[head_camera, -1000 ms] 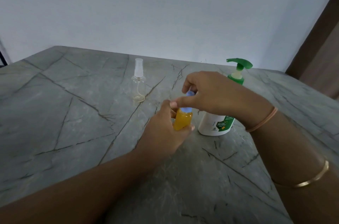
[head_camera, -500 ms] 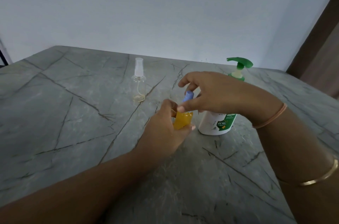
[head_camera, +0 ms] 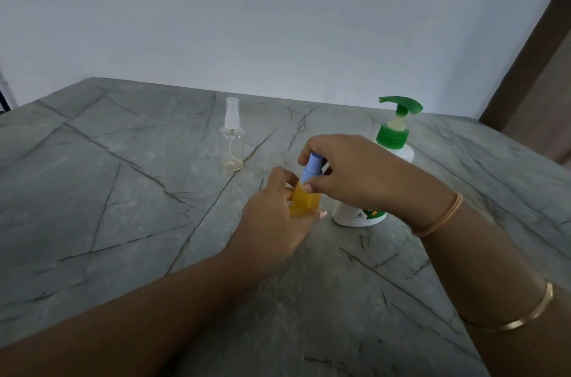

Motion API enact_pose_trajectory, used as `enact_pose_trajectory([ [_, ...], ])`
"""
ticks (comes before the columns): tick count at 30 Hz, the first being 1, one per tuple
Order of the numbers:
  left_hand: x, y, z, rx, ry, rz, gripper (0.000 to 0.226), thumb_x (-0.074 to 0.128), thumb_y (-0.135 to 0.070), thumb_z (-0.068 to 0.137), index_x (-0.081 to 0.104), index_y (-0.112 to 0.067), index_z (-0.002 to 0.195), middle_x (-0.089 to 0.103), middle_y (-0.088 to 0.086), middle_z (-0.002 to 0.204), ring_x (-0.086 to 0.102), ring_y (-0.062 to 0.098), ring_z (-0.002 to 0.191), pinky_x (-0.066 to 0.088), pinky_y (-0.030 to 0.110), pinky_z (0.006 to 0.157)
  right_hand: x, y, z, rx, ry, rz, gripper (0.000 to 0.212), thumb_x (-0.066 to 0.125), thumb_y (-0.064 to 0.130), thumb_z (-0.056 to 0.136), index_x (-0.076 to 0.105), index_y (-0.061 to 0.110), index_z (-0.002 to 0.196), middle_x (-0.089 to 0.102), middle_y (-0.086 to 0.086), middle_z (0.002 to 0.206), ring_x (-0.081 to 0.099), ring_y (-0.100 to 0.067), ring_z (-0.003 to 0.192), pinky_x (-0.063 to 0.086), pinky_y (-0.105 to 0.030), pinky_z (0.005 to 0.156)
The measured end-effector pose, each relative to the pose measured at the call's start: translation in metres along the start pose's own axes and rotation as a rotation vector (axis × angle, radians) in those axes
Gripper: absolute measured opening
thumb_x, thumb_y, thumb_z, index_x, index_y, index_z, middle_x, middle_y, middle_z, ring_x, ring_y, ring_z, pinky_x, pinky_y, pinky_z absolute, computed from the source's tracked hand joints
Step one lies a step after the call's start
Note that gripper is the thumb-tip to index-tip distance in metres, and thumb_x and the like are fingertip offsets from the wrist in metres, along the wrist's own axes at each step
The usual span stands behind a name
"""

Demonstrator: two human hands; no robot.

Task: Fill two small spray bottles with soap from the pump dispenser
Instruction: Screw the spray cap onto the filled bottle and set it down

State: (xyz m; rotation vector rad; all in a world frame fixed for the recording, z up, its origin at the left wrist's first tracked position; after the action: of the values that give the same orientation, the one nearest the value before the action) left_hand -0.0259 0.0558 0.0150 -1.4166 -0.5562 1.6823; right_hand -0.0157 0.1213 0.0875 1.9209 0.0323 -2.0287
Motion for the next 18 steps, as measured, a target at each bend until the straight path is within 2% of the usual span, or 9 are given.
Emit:
enact_pose_trajectory([
  [2,0.000,0.001,0.000,-0.017,0.004,0.016,0.063,0.066,-0.042,0.078,0.032,-0.021,0.128,0.043,-0.010,0.104,0.045,0.007,0.087,0.033,0.009,0.061,-0.002,-0.002,-0.003,-0.010,-0.078,0.015,0.017,0.064,0.020,0.086,0.062,0.012,0.101,0.059,0.008,0.089,0.050,-0.006,0.075,0.038,-0.013,0.064],
  [4,0.000,-0.001,0.000,-0.005,-0.001,0.022,0.061,0.066,-0.042,0.078,0.033,-0.023,0.125,0.042,-0.011,0.102,0.046,0.007,0.084,0.031,0.006,0.055,-0.003,-0.005,-0.005,-0.006,-0.146,-0.010,0.014,0.063,0.020,0.086,0.062,0.011,0.096,0.055,0.005,0.084,0.044,-0.006,0.067,0.029,-0.008,0.056],
  [7,-0.002,-0.003,-0.001,0.023,-0.009,0.018,0.057,0.068,-0.040,0.077,0.035,-0.023,0.121,0.044,-0.012,0.098,0.046,0.004,0.071,0.033,0.003,0.050,-0.004,-0.006,-0.004,0.017,-0.205,-0.052,0.016,0.059,0.022,0.088,0.060,0.008,0.097,0.057,-0.003,0.088,0.044,-0.010,0.073,0.025,-0.008,0.054],
  [10,-0.004,-0.002,-0.001,0.033,-0.014,0.004,0.048,0.068,-0.037,0.078,0.035,-0.027,0.112,0.045,-0.016,0.088,0.046,0.003,0.066,0.036,0.004,0.048,-0.004,-0.007,-0.005,0.023,-0.252,-0.021,0.016,0.058,0.022,0.089,0.059,0.008,0.097,0.058,-0.004,0.088,0.046,-0.011,0.075,0.027,-0.010,0.055],
  [12,-0.004,-0.003,0.000,0.052,-0.005,-0.037,0.041,0.068,-0.031,0.080,0.033,-0.028,0.103,0.045,-0.017,0.078,0.048,0.002,0.064,0.038,0.000,0.051,-0.002,-0.008,-0.009,0.029,-0.287,0.072,0.018,0.059,0.022,0.089,0.058,0.008,0.100,0.060,-0.002,0.090,0.051,-0.013,0.079,0.035,-0.015,0.061],
  [14,-0.002,-0.005,0.001,0.085,0.032,-0.050,0.038,0.066,-0.025,0.081,0.035,-0.026,0.102,0.049,-0.015,0.079,0.051,0.002,0.065,0.038,-0.001,0.054,0.005,-0.010,-0.014,0.026,-0.296,0.191,0.029,0.061,0.022,0.089,0.055,0.009,0.113,0.063,-0.003,0.102,0.058,-0.016,0.092,0.045,-0.022,0.078],
  [16,0.000,-0.007,0.002,0.124,0.071,-0.056,0.040,0.068,-0.022,0.080,0.037,-0.024,0.105,0.052,-0.013,0.085,0.053,0.000,0.067,0.041,0.001,0.057,0.014,-0.010,-0.017,-0.002,-0.288,0.344,0.044,0.062,0.021,0.089,0.047,0.014,0.130,0.063,-0.005,0.115,0.059,-0.016,0.105,0.048,-0.026,0.091],
  [18,0.001,-0.008,0.003,0.126,0.111,-0.081,0.044,0.069,-0.022,0.079,0.036,-0.025,0.108,0.050,-0.017,0.088,0.052,-0.002,0.070,0.041,0.001,0.057,0.019,-0.014,-0.017,-0.029,-0.276,0.512,0.047,0.059,0.015,0.091,0.043,0.014,0.135,0.061,-0.006,0.123,0.058,-0.014,0.112,0.047,-0.027,0.097],
])
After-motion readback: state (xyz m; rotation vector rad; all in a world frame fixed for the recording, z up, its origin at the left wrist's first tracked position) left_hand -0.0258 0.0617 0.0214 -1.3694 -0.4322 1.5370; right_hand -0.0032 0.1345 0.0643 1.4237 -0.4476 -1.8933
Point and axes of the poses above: each hand's wrist, its own z-axis towards the middle knuckle, its own x-axis out of the palm, y = z × x, the point moved 10 cm from there along z, towards the middle knuckle
